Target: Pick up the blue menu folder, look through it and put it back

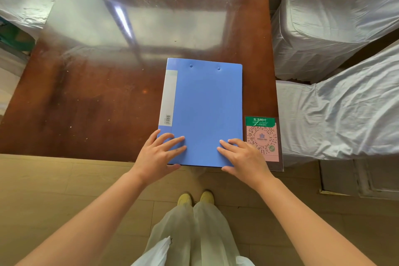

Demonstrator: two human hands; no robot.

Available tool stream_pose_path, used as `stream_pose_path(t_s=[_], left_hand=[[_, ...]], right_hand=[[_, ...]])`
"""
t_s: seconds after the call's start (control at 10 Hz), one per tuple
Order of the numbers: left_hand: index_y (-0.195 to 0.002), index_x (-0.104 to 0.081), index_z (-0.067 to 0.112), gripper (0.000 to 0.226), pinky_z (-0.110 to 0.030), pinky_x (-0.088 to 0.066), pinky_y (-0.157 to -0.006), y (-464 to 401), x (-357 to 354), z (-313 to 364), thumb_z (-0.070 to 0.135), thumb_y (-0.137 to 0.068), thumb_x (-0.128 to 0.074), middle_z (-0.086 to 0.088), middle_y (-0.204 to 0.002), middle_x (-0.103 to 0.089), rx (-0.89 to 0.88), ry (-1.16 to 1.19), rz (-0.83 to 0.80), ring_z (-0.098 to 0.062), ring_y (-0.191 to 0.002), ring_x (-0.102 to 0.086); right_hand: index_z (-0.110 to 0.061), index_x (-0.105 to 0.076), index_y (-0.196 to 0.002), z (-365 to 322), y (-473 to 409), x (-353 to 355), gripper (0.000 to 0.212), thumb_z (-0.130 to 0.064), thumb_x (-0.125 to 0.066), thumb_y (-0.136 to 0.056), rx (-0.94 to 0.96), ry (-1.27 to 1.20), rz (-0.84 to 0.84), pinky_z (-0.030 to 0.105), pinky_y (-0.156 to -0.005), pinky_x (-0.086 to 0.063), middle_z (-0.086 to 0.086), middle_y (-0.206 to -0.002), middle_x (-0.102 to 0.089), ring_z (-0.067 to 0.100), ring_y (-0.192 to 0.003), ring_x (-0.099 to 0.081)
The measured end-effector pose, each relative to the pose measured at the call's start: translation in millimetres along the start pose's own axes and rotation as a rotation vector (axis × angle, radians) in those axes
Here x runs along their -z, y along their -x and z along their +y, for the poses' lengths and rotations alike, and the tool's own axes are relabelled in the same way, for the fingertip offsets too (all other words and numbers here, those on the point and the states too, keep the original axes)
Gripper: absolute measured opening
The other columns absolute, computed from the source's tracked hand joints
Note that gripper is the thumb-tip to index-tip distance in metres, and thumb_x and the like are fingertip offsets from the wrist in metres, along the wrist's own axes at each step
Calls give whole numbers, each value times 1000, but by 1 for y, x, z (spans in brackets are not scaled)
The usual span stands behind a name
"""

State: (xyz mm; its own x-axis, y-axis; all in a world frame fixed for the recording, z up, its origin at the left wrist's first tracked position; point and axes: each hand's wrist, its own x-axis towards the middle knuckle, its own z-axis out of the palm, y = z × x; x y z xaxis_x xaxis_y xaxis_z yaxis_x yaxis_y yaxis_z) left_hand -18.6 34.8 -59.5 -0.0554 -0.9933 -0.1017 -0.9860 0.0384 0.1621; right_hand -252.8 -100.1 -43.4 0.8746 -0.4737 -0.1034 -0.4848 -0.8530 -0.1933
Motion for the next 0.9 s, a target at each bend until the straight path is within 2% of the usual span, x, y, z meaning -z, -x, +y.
stream_pose_path(t_s=[0.1,0.2,0.5,0.7,0.9], left_hand=[[-114,-66,25,57,-56,-37,-101,1,-3,-1,43,-62,-82,-2,-125,-64,6,6,-15,-30,-115,-58],[-116,-65,24,59,-55,-38,-100,2,-3,-2,42,-62,-82,-3,-127,-64,3,-3,-33,-30,-116,-57],[-118,-64,22,57,-56,-40,-99,8,-9,6,35,-66,-82,-2,-126,-64,26,-7,28,-31,-116,-59],[-118,-63,20,61,-59,-37,-101,5,-4,8,36,-62,-84,-6,-128,-63,21,-25,-25,-32,-117,-57],[-132,-49,23,70,-58,-15,-111,10,10,6,57,-72,-64,-7,-146,-44,-10,5,-40,-28,-137,-34]], right_hand=[[-16,-73,-99,2,-1,-2,60,-39,-91,-46,22,40,6,34,-72,-57,1,-106,-74,21,-90,-69],[-15,-73,-100,3,0,-7,57,-39,-88,-52,42,72,8,36,-77,-55,3,-108,-73,23,-92,-68],[-15,-71,-103,0,4,-10,50,-38,-84,-60,47,140,8,40,-81,-51,3,-113,-72,23,-98,-67],[-16,-70,-100,-10,5,-7,48,-35,-84,-59,-5,169,-14,44,-85,-50,5,-113,-71,25,-99,-66],[-16,-69,-102,-19,3,2,52,-42,-83,-59,-83,121,-26,53,-94,-43,12,-120,-66,30,-111,-60]])
